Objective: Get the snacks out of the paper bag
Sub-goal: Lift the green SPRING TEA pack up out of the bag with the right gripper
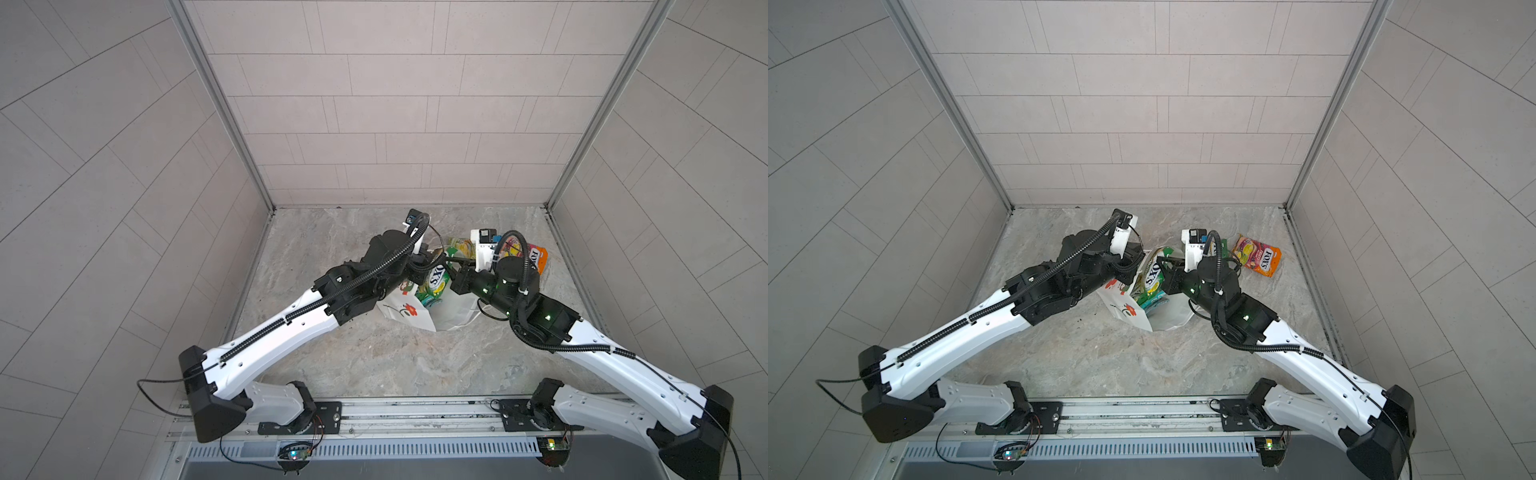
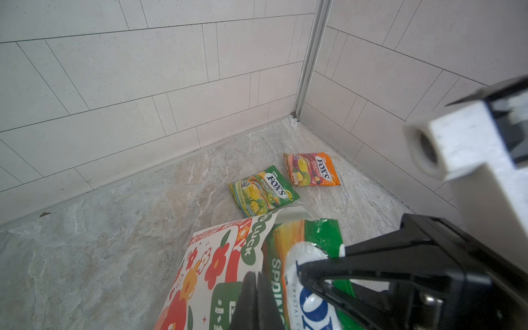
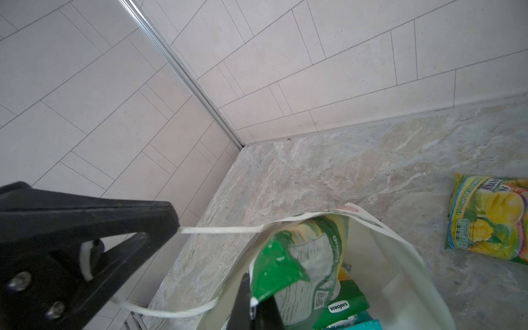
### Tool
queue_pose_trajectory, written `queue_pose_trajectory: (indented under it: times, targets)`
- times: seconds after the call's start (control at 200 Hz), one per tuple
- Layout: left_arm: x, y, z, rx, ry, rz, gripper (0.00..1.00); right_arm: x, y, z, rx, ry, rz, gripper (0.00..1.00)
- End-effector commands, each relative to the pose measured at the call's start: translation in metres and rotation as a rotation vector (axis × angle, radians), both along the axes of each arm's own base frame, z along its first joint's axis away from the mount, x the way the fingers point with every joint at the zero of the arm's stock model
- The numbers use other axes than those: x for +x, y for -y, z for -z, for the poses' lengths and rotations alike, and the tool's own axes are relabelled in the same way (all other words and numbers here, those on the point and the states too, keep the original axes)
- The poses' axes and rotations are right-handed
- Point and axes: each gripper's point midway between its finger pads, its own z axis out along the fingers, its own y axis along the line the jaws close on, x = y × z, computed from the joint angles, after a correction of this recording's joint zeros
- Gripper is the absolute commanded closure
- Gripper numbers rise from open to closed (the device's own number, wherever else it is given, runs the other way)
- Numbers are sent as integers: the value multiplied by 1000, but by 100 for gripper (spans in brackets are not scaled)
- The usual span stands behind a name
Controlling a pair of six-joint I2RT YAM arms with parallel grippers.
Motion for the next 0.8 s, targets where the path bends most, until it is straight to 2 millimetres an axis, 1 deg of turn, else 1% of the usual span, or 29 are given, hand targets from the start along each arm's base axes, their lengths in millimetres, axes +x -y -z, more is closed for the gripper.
queue_pose_trajectory:
  times: [0.0,0.17,0.305,0.4,0.48,0.615,0.721,0.796]
  targets:
    - [-2,-5,-1,16,14,-11,100,-11,9,-52,69,129,-11,100]
    - [-2,-4,-1,17,13,-5,100,-20,17,-70,70,203,-11,100]
    - [-1,-3,1,22,11,-2,100,-30,24,-90,67,265,-21,100]
    - [-1,-3,-1,21,16,-2,100,-37,31,-104,54,305,-14,100]
    - [-1,-3,-1,21,17,-3,100,-41,40,-114,42,337,11,100]
    - [-1,-5,-2,22,19,-7,100,-45,56,-123,-2,373,65,100]
    - [-2,-5,-1,24,21,-6,100,-46,73,-130,-48,398,133,100]
    - [-2,-6,-1,24,22,-8,100,-46,87,-132,-93,403,197,100]
